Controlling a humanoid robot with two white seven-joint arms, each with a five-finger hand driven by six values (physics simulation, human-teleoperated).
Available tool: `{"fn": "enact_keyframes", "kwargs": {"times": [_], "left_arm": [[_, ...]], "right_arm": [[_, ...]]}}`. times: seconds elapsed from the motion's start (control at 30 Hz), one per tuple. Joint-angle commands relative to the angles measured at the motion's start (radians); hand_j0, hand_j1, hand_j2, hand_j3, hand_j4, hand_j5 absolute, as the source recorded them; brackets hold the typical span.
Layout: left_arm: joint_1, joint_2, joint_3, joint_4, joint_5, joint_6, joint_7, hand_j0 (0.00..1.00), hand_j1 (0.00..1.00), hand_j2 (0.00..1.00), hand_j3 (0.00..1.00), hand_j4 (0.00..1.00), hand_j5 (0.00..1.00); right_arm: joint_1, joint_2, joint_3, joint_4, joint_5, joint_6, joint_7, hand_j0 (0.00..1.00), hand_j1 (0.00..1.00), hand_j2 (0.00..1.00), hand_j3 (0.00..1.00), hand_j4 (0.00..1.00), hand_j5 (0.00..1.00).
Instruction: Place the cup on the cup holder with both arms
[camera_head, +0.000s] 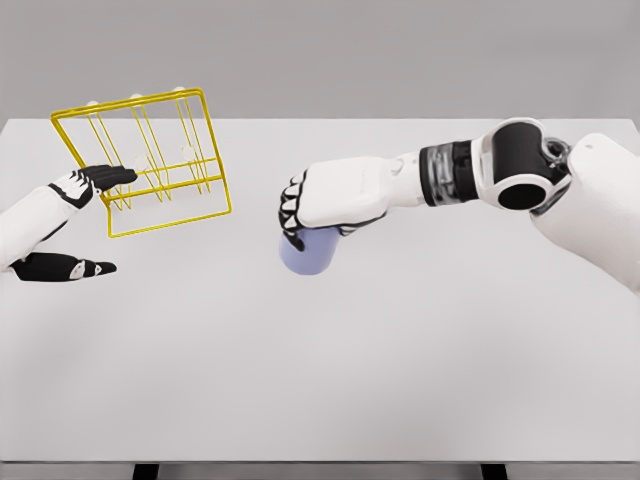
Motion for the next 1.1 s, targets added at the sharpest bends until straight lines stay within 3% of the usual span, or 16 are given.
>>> {"fn": "enact_keyframes", "kwargs": {"times": [0.0,0.3,0.53,0.63,0.67,0.73,0.9,1.0,1.07], "left_arm": [[0.000,0.002,0.003,-0.001,0.008,0.001,0.001,1.00,1.00,1.00,1.00,1.00,1.00],[0.000,0.002,0.003,-0.005,0.008,0.001,0.001,1.00,1.00,1.00,1.00,1.00,1.00],[0.000,0.002,0.004,-0.007,0.008,0.001,0.001,1.00,1.00,1.00,1.00,1.00,1.00],[0.000,0.002,0.004,-0.007,0.008,0.001,0.001,1.00,1.00,1.00,1.00,1.00,1.00],[0.000,0.002,0.004,-0.007,0.008,0.001,0.001,1.00,1.00,1.00,1.00,1.00,1.00],[0.000,0.002,0.004,-0.007,0.008,0.001,0.001,1.00,1.00,1.00,1.00,1.00,1.00],[0.000,0.002,0.004,-0.007,0.008,0.001,0.001,1.00,1.00,1.00,1.00,1.00,1.00],[0.002,0.002,0.004,-0.013,0.008,0.001,0.001,1.00,1.00,1.00,1.00,1.00,1.00],[0.002,0.002,0.004,-0.013,0.008,0.001,0.001,1.00,1.00,1.00,1.00,1.00,1.00]], "right_arm": [[0.000,0.051,0.033,0.017,0.037,0.006,-0.001,0.48,0.48,0.48,0.48,0.48,0.48],[-0.018,0.104,0.093,0.029,0.072,0.006,-0.001,0.51,0.51,0.51,0.51,0.51,0.51],[-0.021,0.106,0.093,0.029,0.072,0.004,-0.001,0.55,0.55,0.55,0.55,0.55,0.55],[-0.023,0.104,0.089,0.029,0.082,0.004,-0.001,0.74,0.74,0.74,0.74,0.74,0.74],[-0.023,0.104,0.089,0.028,0.083,0.003,-0.001,0.90,0.90,0.90,0.90,0.90,0.90],[-0.026,0.104,0.087,0.023,0.086,0.000,-0.001,0.99,0.99,0.99,0.99,0.99,0.99],[-0.026,0.097,0.076,0.014,0.086,-0.002,-0.001,1.00,1.00,1.00,1.00,1.00,1.00],[-0.025,0.091,0.003,-0.004,0.085,-0.002,-0.001,1.00,1.00,1.00,1.00,1.00,1.00],[-0.021,0.090,-0.095,-0.013,0.074,-0.002,-0.001,1.00,1.00,1.00,1.00,1.00,1.00]]}}
